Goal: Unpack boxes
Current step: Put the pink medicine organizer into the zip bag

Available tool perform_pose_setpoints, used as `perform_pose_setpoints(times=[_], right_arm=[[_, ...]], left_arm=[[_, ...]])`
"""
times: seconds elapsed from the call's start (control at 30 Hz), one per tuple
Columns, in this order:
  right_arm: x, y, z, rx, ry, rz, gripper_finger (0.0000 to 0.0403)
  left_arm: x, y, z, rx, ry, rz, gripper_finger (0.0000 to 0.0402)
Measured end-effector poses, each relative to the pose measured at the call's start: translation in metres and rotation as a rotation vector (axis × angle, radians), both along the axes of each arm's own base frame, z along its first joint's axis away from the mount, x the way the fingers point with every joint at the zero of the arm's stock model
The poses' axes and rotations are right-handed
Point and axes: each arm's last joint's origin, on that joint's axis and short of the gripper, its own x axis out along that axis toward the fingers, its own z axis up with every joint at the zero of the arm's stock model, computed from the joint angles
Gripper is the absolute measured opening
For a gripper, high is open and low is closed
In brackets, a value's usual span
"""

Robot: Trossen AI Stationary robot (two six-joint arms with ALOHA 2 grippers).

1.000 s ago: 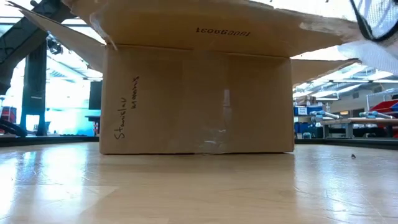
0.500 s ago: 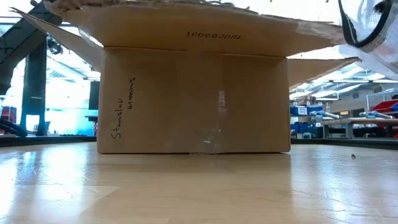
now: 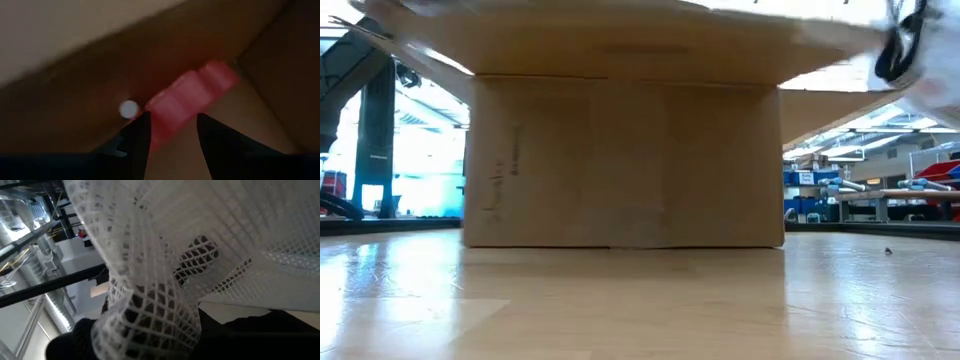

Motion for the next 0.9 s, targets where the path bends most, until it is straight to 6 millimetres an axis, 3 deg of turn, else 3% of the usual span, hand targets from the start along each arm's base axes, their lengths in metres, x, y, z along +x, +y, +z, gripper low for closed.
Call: perform_pose_setpoints(times=[0.2, 0.37, 0.9], right_arm=[[0.000, 0.000, 0.000, -0.004, 0.000, 0.001, 0.0000], [0.000, 0.000, 0.000, -0.006, 0.005, 0.019, 0.0000], [0.000, 0.001, -0.001, -0.019, 0.005, 0.023, 0.0000]], left_arm=[[-0.003, -0.005, 0.006, -0.030, 0.076, -0.013, 0.0169], [0.002, -0.010, 0.019, 0.052, -0.021, -0.139, 0.0169], [0.014, -0.037, 0.000, -0.065, -0.051, -0.260, 0.0169]])
